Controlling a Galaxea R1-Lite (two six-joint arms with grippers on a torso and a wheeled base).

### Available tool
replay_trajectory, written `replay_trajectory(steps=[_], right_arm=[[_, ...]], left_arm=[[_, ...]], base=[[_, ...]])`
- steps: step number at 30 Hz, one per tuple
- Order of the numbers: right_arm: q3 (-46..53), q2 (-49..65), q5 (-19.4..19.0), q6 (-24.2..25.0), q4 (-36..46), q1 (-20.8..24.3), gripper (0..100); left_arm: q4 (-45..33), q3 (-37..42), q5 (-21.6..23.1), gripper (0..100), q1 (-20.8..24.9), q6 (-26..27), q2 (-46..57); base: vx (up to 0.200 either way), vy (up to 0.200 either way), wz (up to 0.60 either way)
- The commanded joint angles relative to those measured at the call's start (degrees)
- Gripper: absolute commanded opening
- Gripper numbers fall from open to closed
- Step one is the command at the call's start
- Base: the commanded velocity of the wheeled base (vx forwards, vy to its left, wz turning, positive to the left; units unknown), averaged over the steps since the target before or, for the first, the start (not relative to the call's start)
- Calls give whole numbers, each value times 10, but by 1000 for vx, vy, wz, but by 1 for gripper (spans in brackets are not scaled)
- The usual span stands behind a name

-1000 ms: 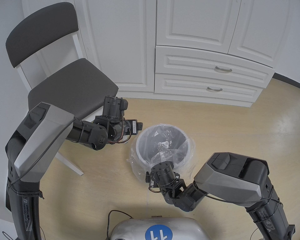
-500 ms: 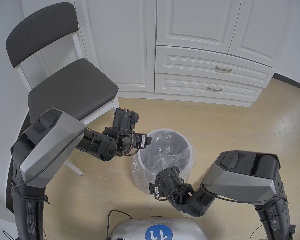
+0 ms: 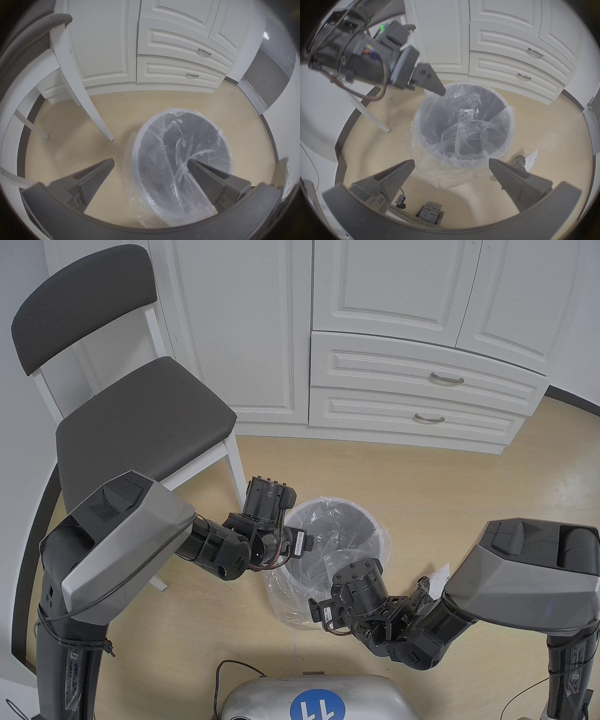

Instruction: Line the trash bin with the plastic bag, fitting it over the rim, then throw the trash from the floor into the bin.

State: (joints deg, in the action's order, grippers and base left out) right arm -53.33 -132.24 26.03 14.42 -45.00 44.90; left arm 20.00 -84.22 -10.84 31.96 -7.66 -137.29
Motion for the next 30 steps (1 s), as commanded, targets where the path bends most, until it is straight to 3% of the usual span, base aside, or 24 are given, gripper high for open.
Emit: replay_trajectory(steps=[1,7,12,17,26,30], right_arm=[[3,18,-1,-1,-1,-2,100],[-9,23,-1,-5,-2,-31,100],[-35,23,-1,-11,-5,-75,100],[-79,-5,1,-1,-13,-109,100],[-157,-95,9,25,-6,-119,100],[-174,-118,42,18,0,-120,100]], left_arm=[[12,0,-15,100,7,5,-20],[43,-1,-59,100,10,44,-46],[57,-3,-61,100,6,49,-57],[65,-16,-52,100,-15,43,-64],[65,-17,-31,100,-47,33,-62],[64,-17,-13,100,-45,17,-63]], base=[[0,0,0],[0,0,0],[0,0,0],[0,0,0],[0,0,0],[0,0,0]])
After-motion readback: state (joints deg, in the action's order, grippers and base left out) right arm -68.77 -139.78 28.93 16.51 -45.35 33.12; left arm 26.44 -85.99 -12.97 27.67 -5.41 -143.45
